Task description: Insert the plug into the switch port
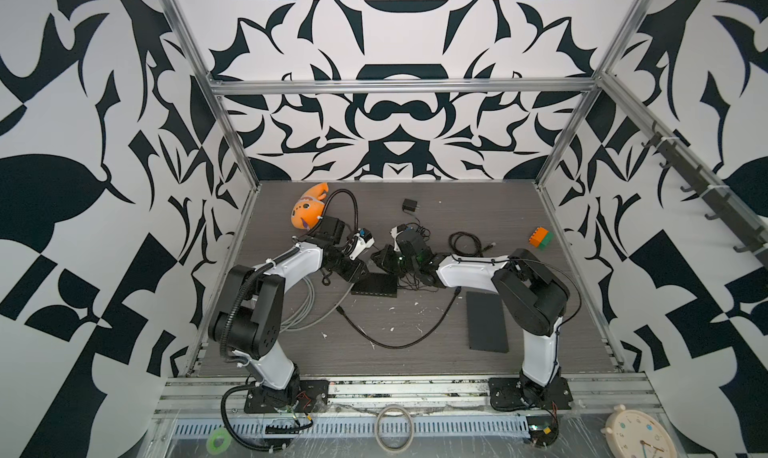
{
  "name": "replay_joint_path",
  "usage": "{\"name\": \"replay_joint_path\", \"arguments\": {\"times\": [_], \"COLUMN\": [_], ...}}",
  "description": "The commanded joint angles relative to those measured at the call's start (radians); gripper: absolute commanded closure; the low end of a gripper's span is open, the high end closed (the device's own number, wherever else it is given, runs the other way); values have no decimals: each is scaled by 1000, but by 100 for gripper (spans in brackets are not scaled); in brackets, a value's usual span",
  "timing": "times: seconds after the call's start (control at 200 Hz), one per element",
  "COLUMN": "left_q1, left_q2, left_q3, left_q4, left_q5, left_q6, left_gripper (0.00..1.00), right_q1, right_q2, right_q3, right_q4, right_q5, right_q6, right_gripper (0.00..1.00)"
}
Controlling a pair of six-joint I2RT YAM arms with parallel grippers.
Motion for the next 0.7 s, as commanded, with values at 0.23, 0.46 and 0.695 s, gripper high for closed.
{"name": "replay_joint_path", "arguments": {"times": [0.23,0.46,0.695], "left_q1": [12,116,155], "left_q2": [17,61,164], "left_q3": [47,135,271], "left_q4": [-18,-182,-463], "left_q5": [41,323,396], "left_q6": [43,162,375], "left_gripper": [86,96,94], "right_q1": [0,-45,-249], "right_q2": [-35,-67,-93], "right_q3": [26,-37,-106], "right_q4": [58,154,220], "right_q5": [-4,-127,-519], "right_q6": [15,-173,-565], "right_gripper": [100,78,53]}}
